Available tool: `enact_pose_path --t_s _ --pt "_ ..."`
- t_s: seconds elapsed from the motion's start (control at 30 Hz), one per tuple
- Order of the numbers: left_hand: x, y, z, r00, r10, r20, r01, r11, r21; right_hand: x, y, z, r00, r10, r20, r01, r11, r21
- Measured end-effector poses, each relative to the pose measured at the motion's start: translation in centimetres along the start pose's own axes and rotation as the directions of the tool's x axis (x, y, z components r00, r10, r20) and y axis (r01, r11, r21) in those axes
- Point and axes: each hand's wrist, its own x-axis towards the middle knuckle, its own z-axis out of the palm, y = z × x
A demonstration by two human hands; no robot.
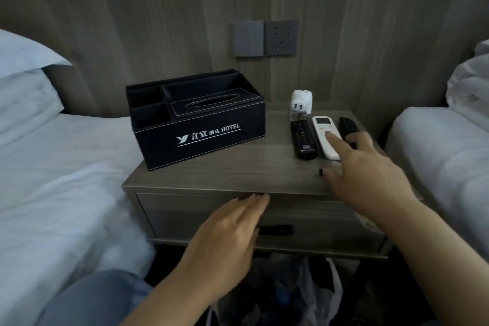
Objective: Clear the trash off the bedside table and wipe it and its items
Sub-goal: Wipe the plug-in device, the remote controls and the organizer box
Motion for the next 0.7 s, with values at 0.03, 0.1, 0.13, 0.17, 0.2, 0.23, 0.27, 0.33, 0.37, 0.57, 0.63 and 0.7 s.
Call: enact_pose_path --t_s 0.03,0.1,0.13,0.17,0.2,0.23,0.27,0.33,0.37,0.57,0.63,0.7 --pt "-0.4 -0.7 -0.7 0.998 -0.058 -0.038 0.053 0.992 -0.115 -0.7 -1.1 0.2 0.999 -0.039 -0.033 0.042 0.995 0.092" --pt "-0.8 -2.2 -1.8 0.975 -0.178 -0.134 0.135 0.952 -0.276 -1.6 -3.3 0.9 0.992 -0.084 -0.099 0.113 0.934 0.338" --pt "-0.7 -3.0 -2.4 0.954 -0.223 -0.202 0.157 0.941 -0.300 -1.9 -4.3 1.5 0.988 -0.086 -0.130 0.135 0.886 0.443" --pt "-0.4 -3.7 -3.1 0.926 -0.270 -0.265 0.183 0.932 -0.311 -2.0 -5.2 2.0 0.986 -0.080 -0.148 0.147 0.842 0.519" --pt "0.1 -4.4 -3.8 0.892 -0.318 -0.321 0.215 0.924 -0.318 -2.1 -6.1 2.6 0.986 -0.072 -0.152 0.148 0.802 0.578" --pt "0.7 -5.1 -4.6 0.860 -0.353 -0.367 0.238 0.916 -0.323 -2.1 -6.8 3.1 0.988 -0.060 -0.143 0.138 0.763 0.632" --pt "1.4 -5.9 -5.4 0.830 -0.372 -0.415 0.250 0.914 -0.319 -2.0 -7.5 3.5 0.991 -0.049 -0.124 0.121 0.724 0.679" --pt "2.9 -8.0 -7.2 0.787 -0.345 -0.512 0.250 0.936 -0.246 -1.9 -8.6 4.3 0.996 -0.025 -0.090 0.084 0.659 0.748" --pt "3.6 -9.3 -8.2 0.791 -0.286 -0.542 0.241 0.958 -0.154 -1.8 -9.0 4.6 0.996 -0.014 -0.092 0.079 0.645 0.760" --pt "6.2 -18.0 -11.8 0.937 -0.340 -0.083 0.347 0.870 0.349 -1.3 -10.2 5.5 0.993 -0.029 -0.117 0.108 0.647 0.754" --pt "6.6 -18.7 -11.8 0.947 -0.320 -0.015 0.305 0.883 0.356 -1.3 -10.2 5.6 0.991 -0.035 -0.130 0.121 0.648 0.752" --pt "6.9 -18.1 -11.8 0.952 -0.305 -0.036 0.299 0.892 0.340 -1.5 -10.2 5.5 0.990 -0.028 -0.138 0.124 0.628 0.768"
